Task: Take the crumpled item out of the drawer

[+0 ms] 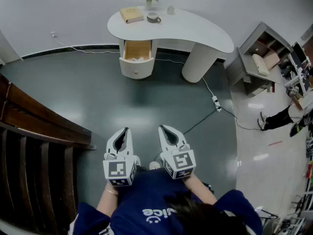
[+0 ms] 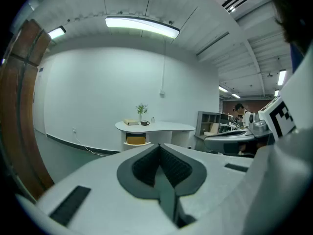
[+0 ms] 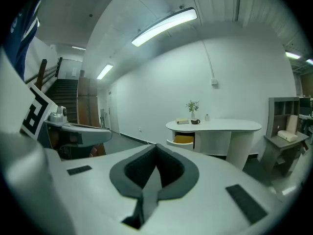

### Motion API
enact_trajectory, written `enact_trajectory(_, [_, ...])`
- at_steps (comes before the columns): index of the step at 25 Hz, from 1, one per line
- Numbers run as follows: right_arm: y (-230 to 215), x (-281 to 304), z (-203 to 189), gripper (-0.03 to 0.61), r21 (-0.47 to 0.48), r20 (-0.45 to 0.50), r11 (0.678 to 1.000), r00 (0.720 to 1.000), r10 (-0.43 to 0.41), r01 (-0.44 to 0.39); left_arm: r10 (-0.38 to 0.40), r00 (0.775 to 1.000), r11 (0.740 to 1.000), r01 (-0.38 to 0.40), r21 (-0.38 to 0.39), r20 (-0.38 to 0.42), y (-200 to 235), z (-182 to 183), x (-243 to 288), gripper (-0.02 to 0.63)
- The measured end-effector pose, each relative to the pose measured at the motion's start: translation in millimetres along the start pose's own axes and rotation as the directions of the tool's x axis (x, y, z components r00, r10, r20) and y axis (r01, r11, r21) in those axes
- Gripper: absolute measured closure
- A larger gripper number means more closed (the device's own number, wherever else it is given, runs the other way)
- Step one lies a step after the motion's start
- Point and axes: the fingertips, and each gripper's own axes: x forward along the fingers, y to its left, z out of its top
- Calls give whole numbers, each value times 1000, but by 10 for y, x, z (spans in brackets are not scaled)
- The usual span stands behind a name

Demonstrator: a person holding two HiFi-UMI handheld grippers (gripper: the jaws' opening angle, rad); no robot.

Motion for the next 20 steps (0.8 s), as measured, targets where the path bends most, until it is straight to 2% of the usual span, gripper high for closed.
enact_trajectory(8, [-74,115,-2,572,10,-22,999,999,-40,40,-24,1000,1000,24,5,16,179,114,207,609])
enact_trajectory(12, [-50,143,-39,571,54,-13,997,998,-62,63,-61,998,998,61,4,15,230,84,215,609])
enact_trajectory(17, [36,224,-58,571,52,-10,994,996,-91,92,-140,990,990,140,-13,24,324,64,189,609])
enact_trajectory(20, [87,251,-76,571,61,-17,994,996,-92,93,-143,990,990,143,1,13,413,51,189,609])
